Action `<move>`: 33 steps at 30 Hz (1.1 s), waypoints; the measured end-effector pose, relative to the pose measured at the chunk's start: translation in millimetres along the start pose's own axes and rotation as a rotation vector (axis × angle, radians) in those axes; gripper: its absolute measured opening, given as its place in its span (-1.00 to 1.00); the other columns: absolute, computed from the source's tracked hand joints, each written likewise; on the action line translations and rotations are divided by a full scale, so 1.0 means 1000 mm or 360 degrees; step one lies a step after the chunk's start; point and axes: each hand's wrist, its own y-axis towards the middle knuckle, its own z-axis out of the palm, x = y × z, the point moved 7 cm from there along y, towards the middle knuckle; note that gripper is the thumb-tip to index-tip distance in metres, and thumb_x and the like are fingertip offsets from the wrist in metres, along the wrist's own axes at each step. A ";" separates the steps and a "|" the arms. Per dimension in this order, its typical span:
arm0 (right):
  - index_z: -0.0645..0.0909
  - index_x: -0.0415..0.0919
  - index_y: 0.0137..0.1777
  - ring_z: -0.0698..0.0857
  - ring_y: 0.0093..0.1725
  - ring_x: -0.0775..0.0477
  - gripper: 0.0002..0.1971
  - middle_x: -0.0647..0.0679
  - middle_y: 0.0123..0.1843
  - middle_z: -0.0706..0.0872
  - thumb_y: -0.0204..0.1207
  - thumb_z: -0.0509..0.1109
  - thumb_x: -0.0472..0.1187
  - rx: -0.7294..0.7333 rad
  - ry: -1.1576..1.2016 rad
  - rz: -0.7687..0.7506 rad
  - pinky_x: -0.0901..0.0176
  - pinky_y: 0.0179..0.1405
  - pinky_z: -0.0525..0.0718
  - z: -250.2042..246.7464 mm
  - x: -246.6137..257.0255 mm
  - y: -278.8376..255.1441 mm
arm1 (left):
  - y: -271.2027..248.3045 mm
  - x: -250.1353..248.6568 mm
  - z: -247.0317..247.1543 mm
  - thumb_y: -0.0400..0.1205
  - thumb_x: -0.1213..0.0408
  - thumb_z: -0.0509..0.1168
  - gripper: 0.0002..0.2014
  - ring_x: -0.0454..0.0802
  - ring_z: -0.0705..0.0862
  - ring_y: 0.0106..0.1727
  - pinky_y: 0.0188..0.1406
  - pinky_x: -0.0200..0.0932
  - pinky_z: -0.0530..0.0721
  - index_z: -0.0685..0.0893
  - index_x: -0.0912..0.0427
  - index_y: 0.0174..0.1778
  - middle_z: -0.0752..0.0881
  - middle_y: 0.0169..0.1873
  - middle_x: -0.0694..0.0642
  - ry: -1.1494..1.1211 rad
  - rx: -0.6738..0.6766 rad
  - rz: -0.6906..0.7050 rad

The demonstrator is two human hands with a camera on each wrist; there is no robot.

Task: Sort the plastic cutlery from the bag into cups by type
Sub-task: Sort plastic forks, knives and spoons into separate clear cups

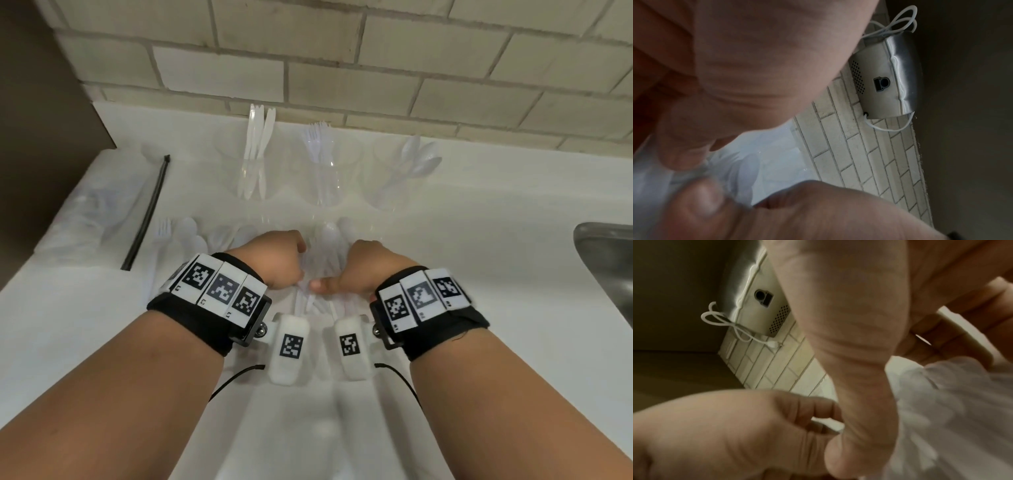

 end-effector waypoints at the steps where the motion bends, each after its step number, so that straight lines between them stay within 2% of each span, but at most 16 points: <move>1: 0.51 -0.24 0.17 0.55 0.26 -0.14 -0.24 -0.11 0.03 0.55 0.30 0.39 0.44 -0.0005 -0.0024 -0.0019 0.11 0.10 0.59 0.002 0.006 0.002 | 0.001 -0.003 0.001 0.58 0.34 0.33 -0.44 0.07 0.60 0.26 -0.04 -0.23 0.50 0.38 0.07 0.52 0.59 0.33 0.09 0.0009 0.0011 0.0013; 2: 0.51 -0.27 0.26 0.49 0.31 -0.14 -0.18 -0.10 -0.01 0.49 0.29 0.40 0.45 -0.0012 -0.0037 -0.0032 0.10 0.10 0.56 0.004 0.011 0.005 | 0.002 -0.006 0.001 0.57 0.39 0.33 -0.43 0.07 0.60 0.27 -0.03 -0.22 0.53 0.39 0.07 0.52 0.59 0.34 0.08 0.0027 0.0027 0.0027; 4: 0.49 -0.28 0.31 0.43 0.30 -0.13 -0.14 -0.08 -0.05 0.44 0.26 0.44 0.44 -0.0022 -0.0033 -0.0012 0.11 0.00 0.50 0.008 0.017 0.013 | 0.003 -0.010 0.002 0.55 0.45 0.33 -0.41 0.08 0.59 0.30 0.00 -0.21 0.56 0.41 0.09 0.52 0.59 0.37 0.10 0.0070 0.0064 0.0041; 7: 0.44 -0.25 0.33 0.50 0.15 -0.10 -0.13 -0.17 0.22 0.46 0.15 0.60 0.28 -0.0026 0.0093 0.0113 0.08 -0.18 0.52 0.012 0.019 0.025 | 0.003 -0.012 0.000 0.56 0.48 0.32 -0.43 0.12 0.59 0.31 0.09 -0.17 0.55 0.42 0.14 0.51 0.59 0.37 0.15 0.0105 0.0076 0.0051; 10: 0.31 -0.25 0.43 0.55 0.27 -0.16 -0.10 -0.19 0.32 0.43 0.15 0.66 0.02 -0.0091 0.0079 0.0215 0.05 -0.15 0.54 0.014 0.025 0.032 | 0.003 -0.013 -0.001 0.59 0.48 0.26 -0.50 0.12 0.65 0.26 0.20 -0.09 0.63 0.49 0.16 0.48 0.65 0.31 0.16 0.0038 0.0097 0.0069; 14: 0.28 -0.28 0.44 0.58 0.30 -0.24 -0.14 -0.22 0.34 0.48 0.23 0.65 -0.05 -0.0191 0.0088 0.0246 0.05 -0.02 0.55 0.015 0.030 0.038 | 0.006 -0.012 0.001 0.58 0.51 0.27 -0.58 0.15 0.72 0.13 0.19 0.04 0.69 0.59 0.20 0.38 0.73 0.17 0.19 -0.0087 0.0135 0.0090; 17: 0.31 -0.31 0.37 0.65 0.22 -0.22 -0.17 -0.18 0.20 0.60 0.17 0.67 -0.13 -0.0183 0.0135 0.0221 0.04 0.09 0.65 0.013 0.030 0.038 | 0.006 -0.008 0.006 0.56 0.62 0.22 -0.52 0.26 0.76 0.08 0.14 0.23 0.71 0.49 0.25 0.42 0.76 0.07 0.29 -0.0477 0.0188 0.0014; 19: 0.36 -0.33 0.32 0.68 0.16 -0.18 -0.23 -0.12 0.02 0.60 0.16 0.66 -0.18 -0.0191 0.0132 0.0178 0.08 0.02 0.67 0.009 0.030 0.034 | 0.005 -0.004 0.008 0.57 0.66 0.17 -0.48 0.29 0.79 0.02 0.10 0.31 0.72 0.44 0.24 0.45 0.77 0.01 0.33 -0.0772 0.0214 -0.0064; 22: 0.39 -0.36 0.28 0.70 0.06 -0.14 -0.31 -0.09 -0.06 0.59 0.17 0.61 -0.23 -0.0183 0.0101 0.0121 0.11 -0.07 0.70 0.006 0.030 0.030 | 0.005 0.007 0.003 0.52 0.67 0.24 -0.42 0.31 0.79 0.01 0.10 0.34 0.71 0.36 0.21 0.43 0.72 0.07 0.31 -0.1016 0.0060 -0.0234; 25: 0.43 -0.35 0.22 0.67 -0.10 -0.11 -0.38 -0.07 -0.15 0.59 0.18 0.58 -0.24 -0.0184 0.0094 0.0114 0.16 -0.22 0.67 0.006 0.030 0.029 | 0.007 0.017 -0.009 0.52 0.56 0.36 -0.34 0.25 0.70 0.17 0.24 0.15 0.66 0.22 0.25 0.50 0.64 0.20 0.28 -0.0758 -0.0122 -0.0326; 27: 0.47 -0.33 0.15 0.67 -0.13 -0.10 -0.46 -0.07 -0.16 0.59 0.19 0.58 -0.25 -0.0178 0.0092 0.0091 0.19 -0.27 0.63 0.006 0.031 0.029 | 0.008 0.021 -0.014 0.55 0.49 0.35 -0.32 0.23 0.63 0.24 0.25 0.04 0.64 0.18 0.25 0.55 0.58 0.30 0.29 -0.0557 -0.0167 -0.0356; 30: 0.51 -0.28 -0.01 0.68 -0.18 -0.07 -0.60 -0.08 -0.16 0.65 0.19 0.57 -0.28 -0.0161 0.0109 0.0080 0.21 -0.33 0.63 0.005 0.030 0.030 | 0.008 0.016 -0.011 0.61 0.47 0.26 -0.45 0.23 0.58 0.33 0.28 -0.04 0.60 0.30 0.31 0.55 0.53 0.40 0.28 -0.0284 -0.0076 -0.0285; 33: 0.53 -0.29 0.05 0.71 -0.15 -0.09 -0.55 -0.07 -0.17 0.65 0.17 0.57 -0.28 -0.0181 0.0117 0.0085 0.19 -0.28 0.66 0.005 0.031 0.030 | 0.009 0.009 -0.009 0.67 0.45 0.20 -0.52 0.21 0.52 0.41 0.34 -0.05 0.55 0.34 0.34 0.55 0.47 0.48 0.25 -0.0137 -0.0066 -0.0200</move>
